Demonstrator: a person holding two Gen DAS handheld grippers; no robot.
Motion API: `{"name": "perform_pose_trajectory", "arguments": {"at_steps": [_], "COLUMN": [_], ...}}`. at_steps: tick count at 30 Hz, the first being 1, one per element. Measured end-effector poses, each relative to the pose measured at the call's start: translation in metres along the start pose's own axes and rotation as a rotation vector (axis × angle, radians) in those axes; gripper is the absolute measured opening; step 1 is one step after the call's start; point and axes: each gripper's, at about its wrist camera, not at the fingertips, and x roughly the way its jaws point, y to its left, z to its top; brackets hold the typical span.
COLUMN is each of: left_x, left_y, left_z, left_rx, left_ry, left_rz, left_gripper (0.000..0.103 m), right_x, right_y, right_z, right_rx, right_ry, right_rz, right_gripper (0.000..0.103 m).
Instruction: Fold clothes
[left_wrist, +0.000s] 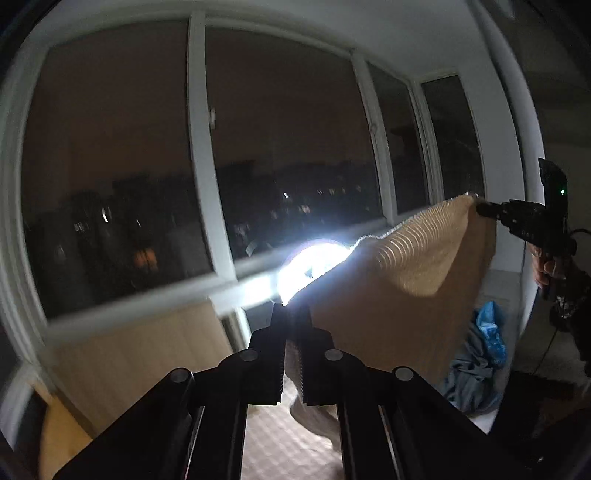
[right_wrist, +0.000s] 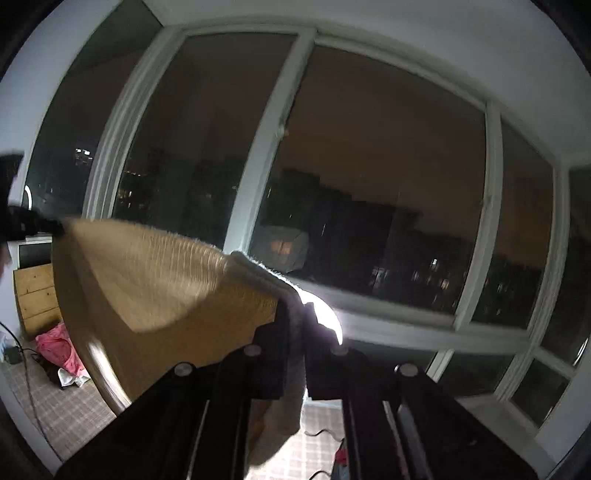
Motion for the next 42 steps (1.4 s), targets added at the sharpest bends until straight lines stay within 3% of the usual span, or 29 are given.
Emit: {"name": "perform_pose_trajectory", "arguments": {"at_steps": [3, 9, 14, 18, 21, 22, 23, 25, 27, 29, 31, 33, 34, 38, 42], "left_x": [-0.019, 0.009, 0.089, 0.199, 0.298, 0.326, 0.346, 0.375, 0.372, 0.352, 0.315, 0.279, 0.260, 0.198, 0.176], "left_y": [0.001, 0.024, 0.058, 0.090, 0.118, 0.124, 0.128, 0.135, 0.139, 0.134, 0.114, 0.095, 0.083, 0.045, 0.020], "left_z": [0.005, -0.006, -0.032, -0.079, -0.152, -0.178, -0.205, -0.254, -0.281, -0.300, -0.318, -0.342, -0.357, -0.418, -0.459], "left_rx": [0.022, 0.003, -0.050, -0.077, -0.156, -0.175, -0.195, -0.247, -0.331, -0.392, -0.392, -0.398, -0.416, -0.510, -0.546], "left_ry": [-0.016, 0.059, 0.190, 0.359, 0.557, 0.626, 0.688, 0.781, 0.798, 0.797, 0.831, 0.871, 0.898, 1.006, 1.061], "left_rz": [0.023, 0.083, 0.145, 0.223, 0.248, 0.261, 0.269, 0.270, 0.243, 0.185, 0.181, 0.154, 0.140, 0.100, 0.097], "left_gripper": [0.005, 0.005, 0.005, 0.006, 0.009, 0.009, 0.009, 0.009, 0.009, 0.012, 0.021, 0.039, 0.041, 0.042, 0.042], "right_x": [-0.006, 0.030, 0.124, 0.227, 0.322, 0.349, 0.376, 0.403, 0.406, 0.389, 0.367, 0.334, 0.317, 0.249, 0.210], "right_y": [0.010, 0.028, 0.038, 0.058, 0.095, 0.107, 0.118, 0.124, 0.113, 0.095, 0.074, 0.055, 0.048, 0.024, 0.034], "right_z": [0.001, -0.009, -0.038, -0.074, -0.130, -0.156, -0.185, -0.231, -0.268, -0.298, -0.331, -0.362, -0.376, -0.421, -0.440], "right_rx": [0.010, -0.015, -0.057, -0.102, -0.199, -0.217, -0.230, -0.190, -0.106, -0.032, 0.024, 0.067, 0.101, 0.249, 0.319], "right_ry": [0.004, 0.040, 0.106, 0.198, 0.388, 0.476, 0.567, 0.711, 0.793, 0.860, 0.928, 0.992, 1.022, 1.123, 1.166], "right_rz": [0.007, 0.045, 0.073, 0.073, 0.122, 0.141, 0.163, 0.224, 0.292, 0.332, 0.364, 0.373, 0.377, 0.399, 0.415], "right_gripper": [0.007, 0.006, 0.006, 0.007, 0.009, 0.017, 0.026, 0.027, 0.028, 0.041, 0.043, 0.044, 0.044, 0.045, 0.049]}}
